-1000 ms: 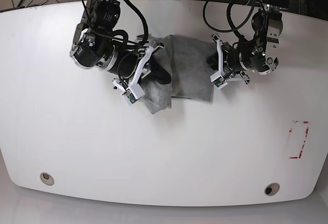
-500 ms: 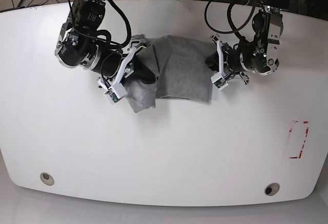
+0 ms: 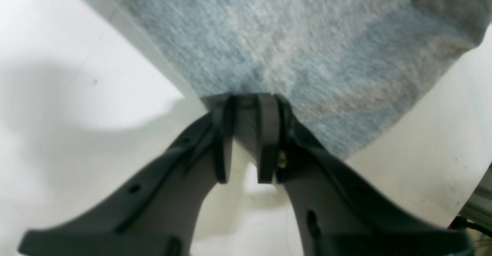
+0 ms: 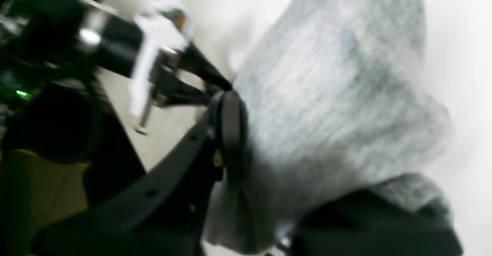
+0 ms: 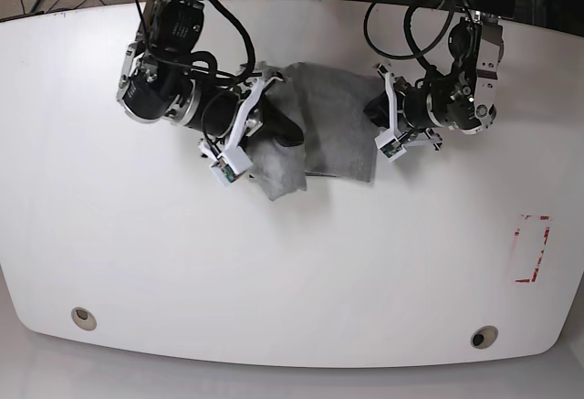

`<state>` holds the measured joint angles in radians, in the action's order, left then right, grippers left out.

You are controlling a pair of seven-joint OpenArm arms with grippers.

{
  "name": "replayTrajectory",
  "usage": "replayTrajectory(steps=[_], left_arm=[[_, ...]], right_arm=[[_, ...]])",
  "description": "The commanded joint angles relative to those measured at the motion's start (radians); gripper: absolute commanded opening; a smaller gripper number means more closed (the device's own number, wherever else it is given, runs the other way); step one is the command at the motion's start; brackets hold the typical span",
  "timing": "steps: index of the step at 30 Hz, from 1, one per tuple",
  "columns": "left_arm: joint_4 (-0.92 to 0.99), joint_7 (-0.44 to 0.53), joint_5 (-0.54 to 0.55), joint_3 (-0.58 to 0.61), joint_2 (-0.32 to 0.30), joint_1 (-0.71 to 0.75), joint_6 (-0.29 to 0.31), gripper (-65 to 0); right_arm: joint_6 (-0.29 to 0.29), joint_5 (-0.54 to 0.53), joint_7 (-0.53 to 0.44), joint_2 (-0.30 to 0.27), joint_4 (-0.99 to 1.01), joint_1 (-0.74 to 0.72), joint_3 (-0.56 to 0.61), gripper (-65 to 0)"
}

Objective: Layout the t-shirt on the table in an organized manner, then fold the t-shirt properly
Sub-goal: 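Fold the strip end with the right gripper over toward the left gripper, then release the left gripper and move it away while the right gripper holds the bundle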

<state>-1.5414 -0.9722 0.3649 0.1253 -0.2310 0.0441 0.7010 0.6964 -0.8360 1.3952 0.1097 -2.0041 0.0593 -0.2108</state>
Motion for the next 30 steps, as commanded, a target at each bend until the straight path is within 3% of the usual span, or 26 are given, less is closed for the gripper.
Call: replayTrajectory(steps=[1, 10, 16, 22, 30], left_arm=[[0.026, -0.115, -0.093, 0.009, -0.003, 0.026, -0.003, -55.7], [0.026, -0.115, -0.093, 0.009, -0.003, 0.026, -0.003, -55.7], [0.026, -0.115, -0.089, 0.009, -0.003, 0.026, -0.003, -55.7], [0.026, -0.115, -0.088, 0.009, -0.003, 0.026, -0.003, -55.7], [0.025, -0.115, -0.085, 0.007, 0.008, 0.026, -0.003, -55.7]], right_arm=[[0.002, -0.012, -0.035, 0.008, -0.014, -0.016, 0.015, -61.7], [0.002, 0.037, -0.049, 0.026, -0.014, -0.028, 0.044, -26.2], [0.002, 0.037, -0.052, 0.026, -0.014, -0.031, 0.044, -10.9], [0.002, 0.037, -0.052, 0.022, -0.014, -0.031, 0.044, -10.6], [0.002, 0.039, -0.053, -0.074, -0.016, -0.026, 0.041, -14.3]])
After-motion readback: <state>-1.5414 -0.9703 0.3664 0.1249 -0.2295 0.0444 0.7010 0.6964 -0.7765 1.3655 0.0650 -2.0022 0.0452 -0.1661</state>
